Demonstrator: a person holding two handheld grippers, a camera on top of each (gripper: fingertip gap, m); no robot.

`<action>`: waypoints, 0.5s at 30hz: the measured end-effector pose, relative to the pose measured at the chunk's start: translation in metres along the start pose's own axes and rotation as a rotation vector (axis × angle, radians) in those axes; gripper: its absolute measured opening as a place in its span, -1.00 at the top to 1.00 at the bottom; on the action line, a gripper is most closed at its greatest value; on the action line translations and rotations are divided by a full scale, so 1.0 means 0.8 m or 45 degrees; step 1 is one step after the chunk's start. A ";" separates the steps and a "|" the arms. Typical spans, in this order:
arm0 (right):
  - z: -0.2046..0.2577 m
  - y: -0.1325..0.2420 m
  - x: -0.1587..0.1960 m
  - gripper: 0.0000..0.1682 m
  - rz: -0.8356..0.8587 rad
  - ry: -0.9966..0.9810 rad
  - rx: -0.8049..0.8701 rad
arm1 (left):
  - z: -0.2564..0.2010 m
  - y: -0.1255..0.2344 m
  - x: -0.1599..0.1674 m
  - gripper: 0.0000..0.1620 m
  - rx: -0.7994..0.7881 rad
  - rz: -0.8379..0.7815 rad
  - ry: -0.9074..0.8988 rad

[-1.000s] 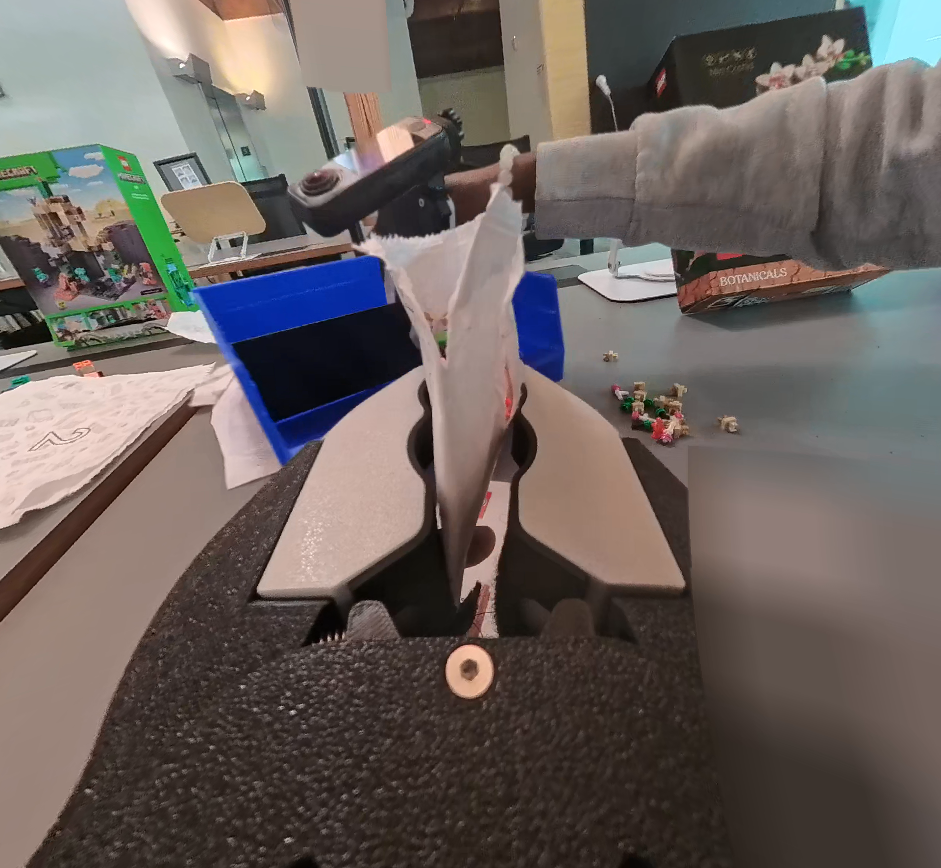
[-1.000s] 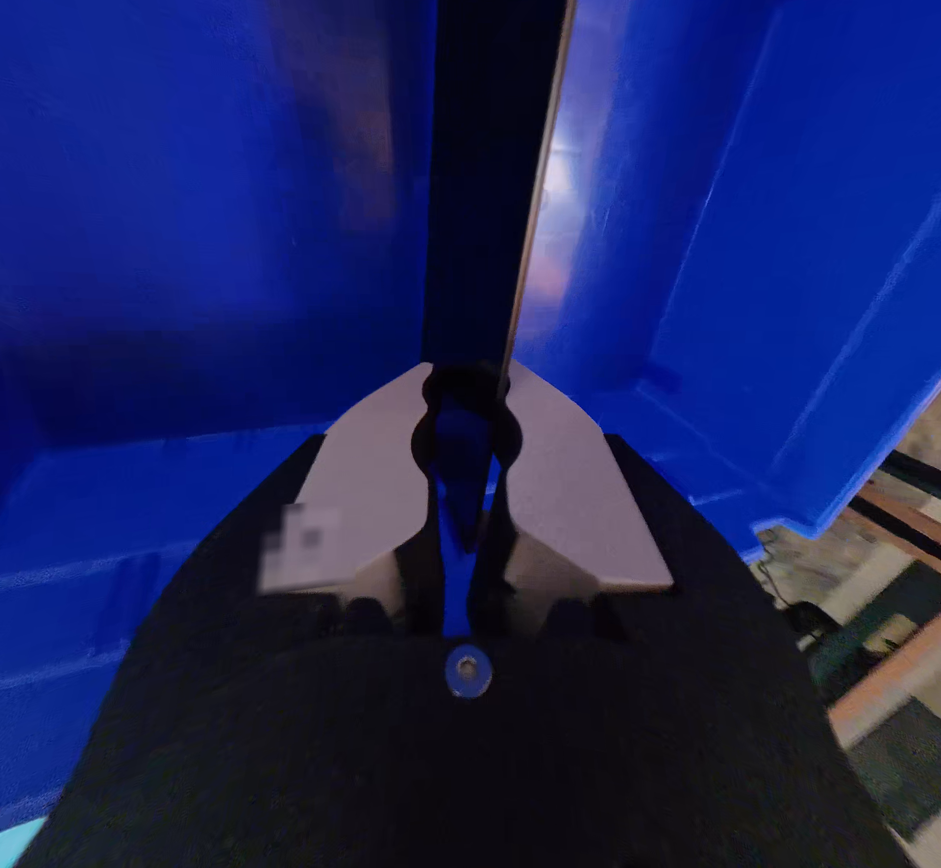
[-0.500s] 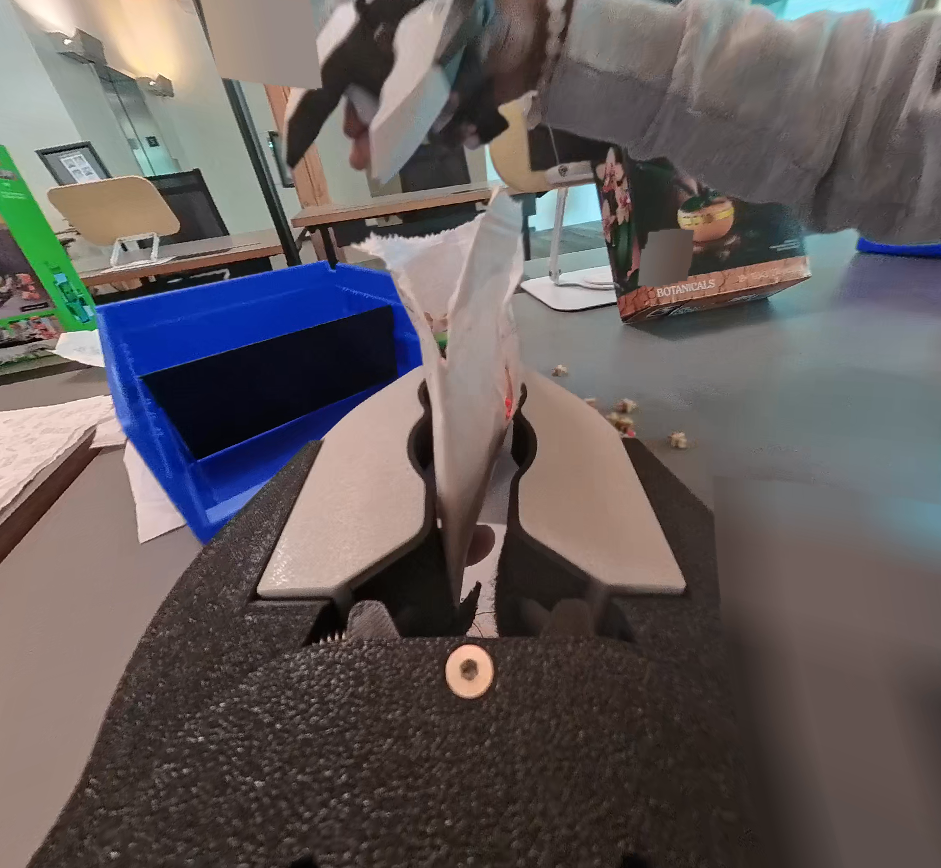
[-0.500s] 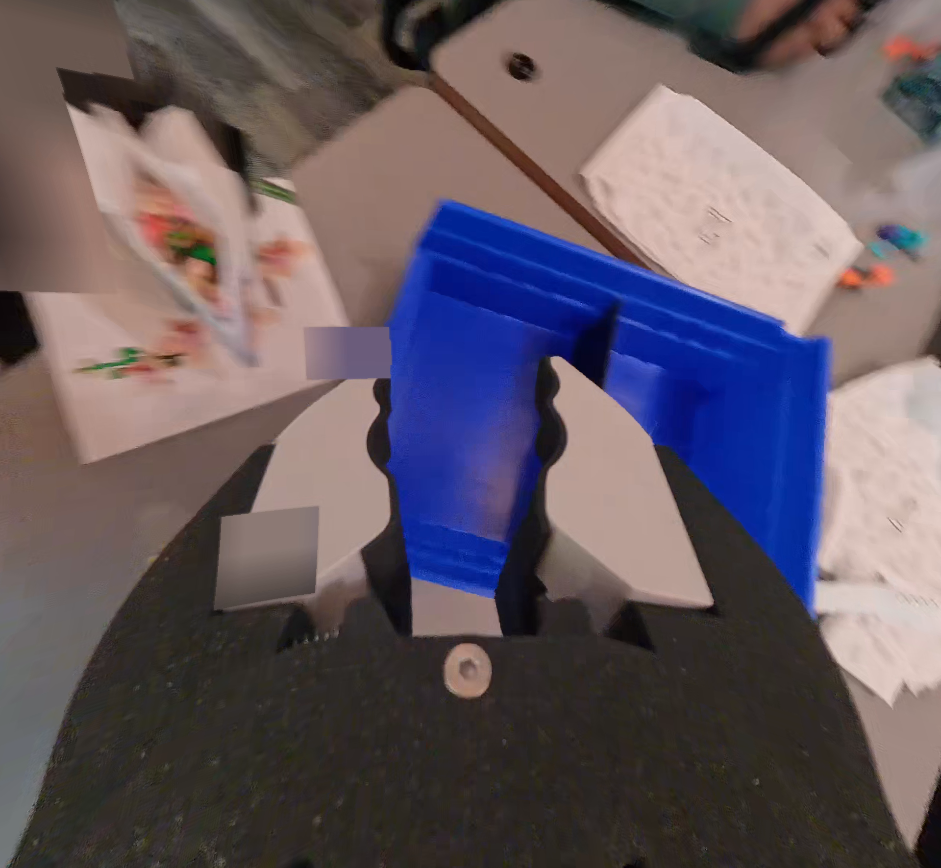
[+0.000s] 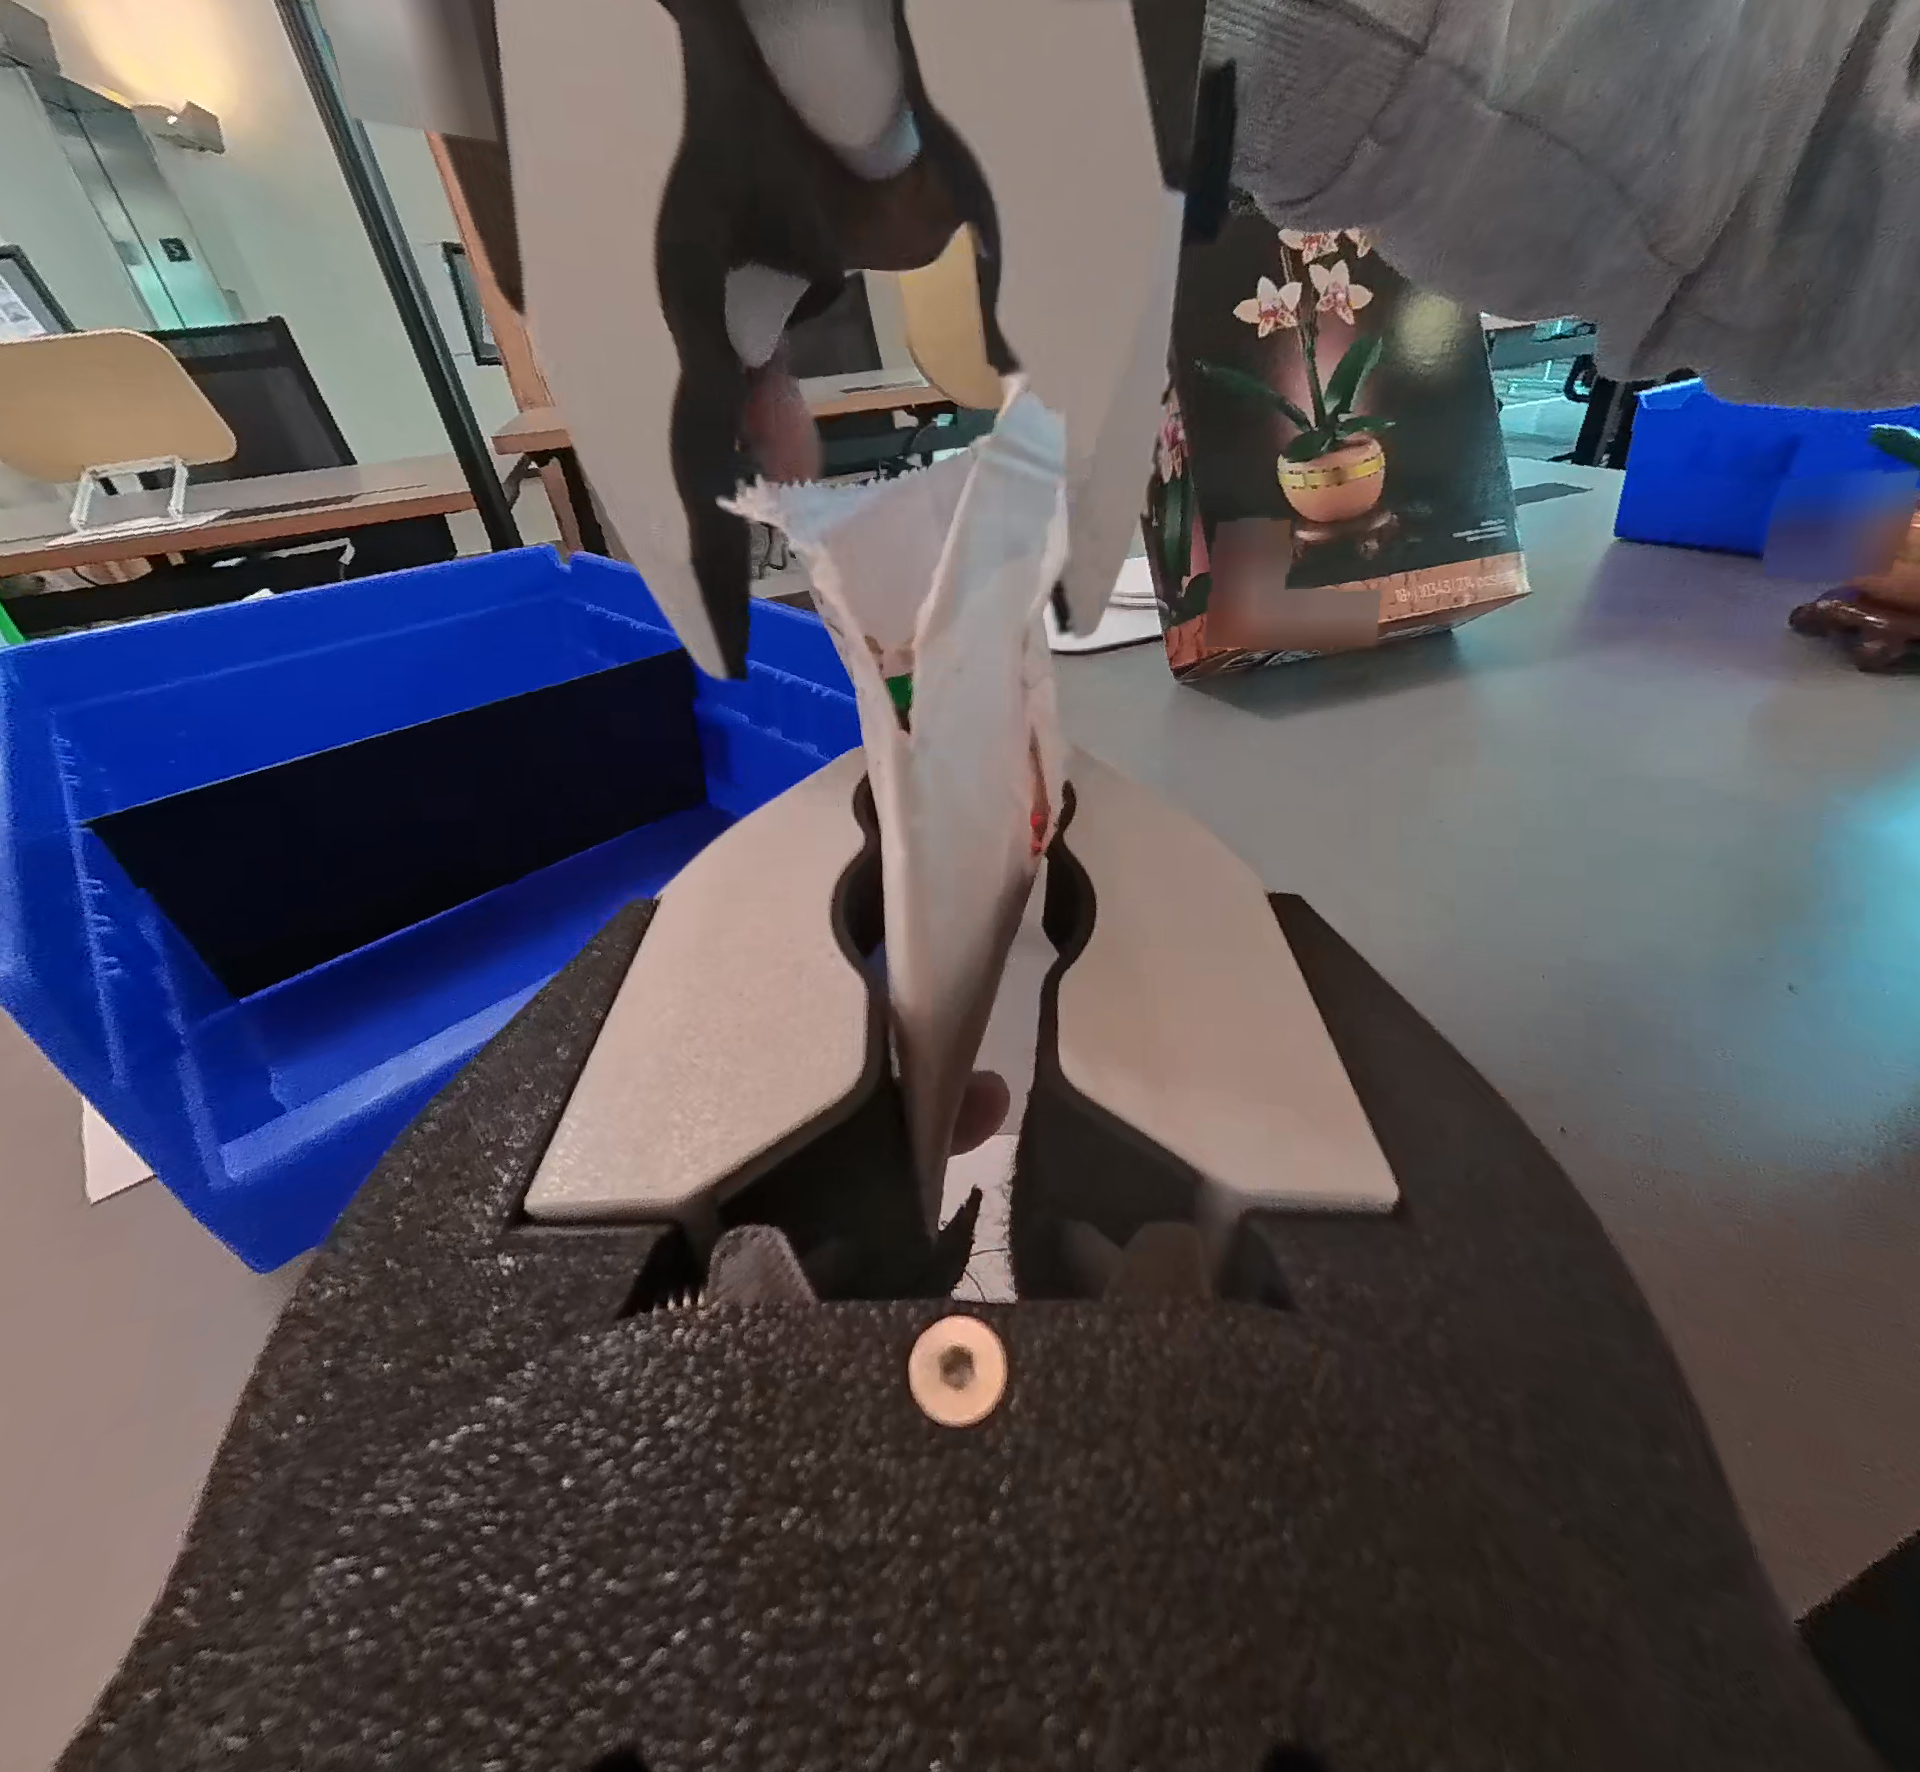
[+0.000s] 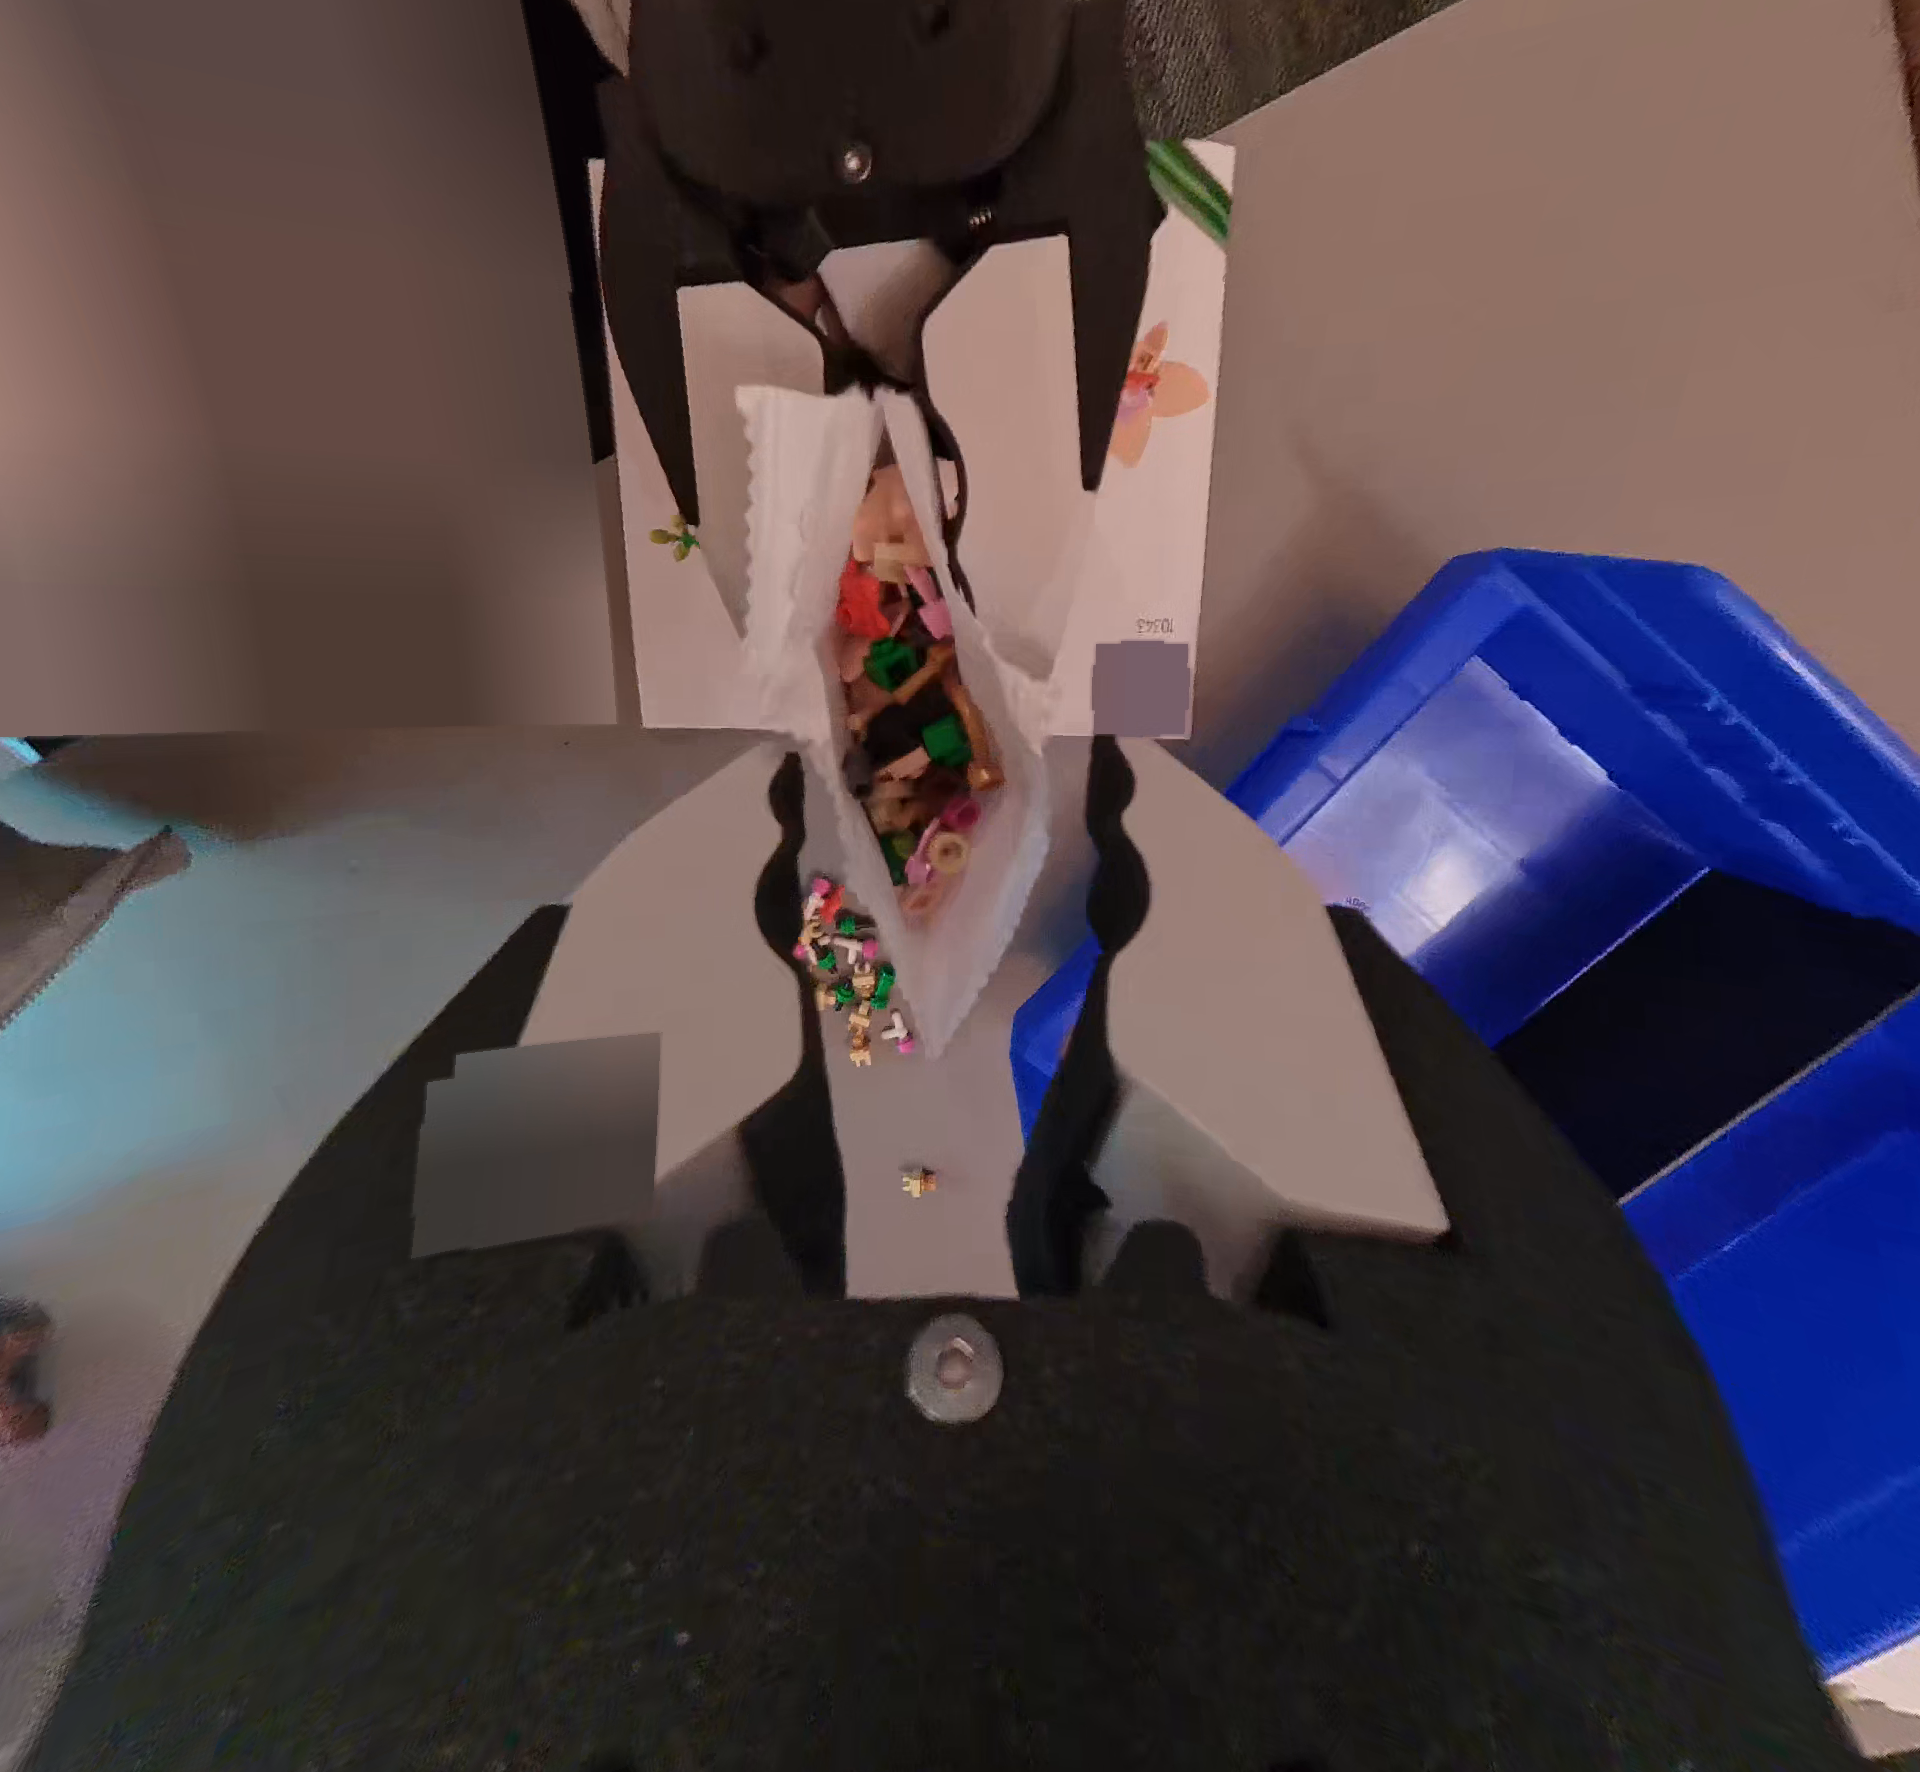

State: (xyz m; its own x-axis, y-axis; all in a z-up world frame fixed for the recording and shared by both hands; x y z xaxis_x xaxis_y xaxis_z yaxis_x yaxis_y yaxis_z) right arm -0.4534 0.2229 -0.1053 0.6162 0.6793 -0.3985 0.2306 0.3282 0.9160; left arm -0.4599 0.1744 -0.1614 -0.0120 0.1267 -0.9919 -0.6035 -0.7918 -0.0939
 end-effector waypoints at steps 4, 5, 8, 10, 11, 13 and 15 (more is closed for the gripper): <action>-0.005 -0.010 -0.003 0.85 0.027 0.089 0.071 | 0.010 0.002 0.005 0.66 -0.048 0.007 0.059; -0.010 -0.010 -0.002 0.89 0.019 0.072 0.096 | 0.015 0.003 0.005 0.66 -0.062 0.001 0.097; -0.021 -0.008 0.000 0.92 -0.021 0.005 0.078 | 0.027 0.003 0.002 0.60 -0.066 -0.058 0.244; -0.031 -0.002 0.006 0.93 -0.026 -0.031 0.090 | 0.039 0.005 0.002 0.51 -0.110 -0.068 0.273; -0.038 0.003 0.009 0.94 -0.032 -0.056 0.100 | 0.045 0.007 0.004 0.49 -0.137 -0.059 0.266; -0.053 0.014 0.019 0.95 -0.036 -0.126 0.114 | 0.057 0.013 0.008 0.45 -0.198 -0.039 0.248; -0.080 0.023 0.034 0.94 -0.034 -0.213 0.144 | 0.068 0.022 0.012 0.42 -0.258 -0.011 0.229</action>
State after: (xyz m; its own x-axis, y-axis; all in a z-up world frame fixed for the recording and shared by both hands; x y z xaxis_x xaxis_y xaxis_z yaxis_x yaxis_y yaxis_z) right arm -0.4803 0.2892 -0.1025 0.7230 0.5499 -0.4182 0.3257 0.2624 0.9083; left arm -0.5135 0.1942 -0.1676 0.1455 0.0403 -0.9885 -0.4306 -0.8970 -0.0999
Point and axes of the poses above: each gripper's, where its closed fingertips meet, y back along the fingers, x out of its underside, z = x × y across the jaws, the point moved 4 cm from there along y, back along the fingers, and after that the axes turned 4 degrees about -z, right-handed, at the moved point
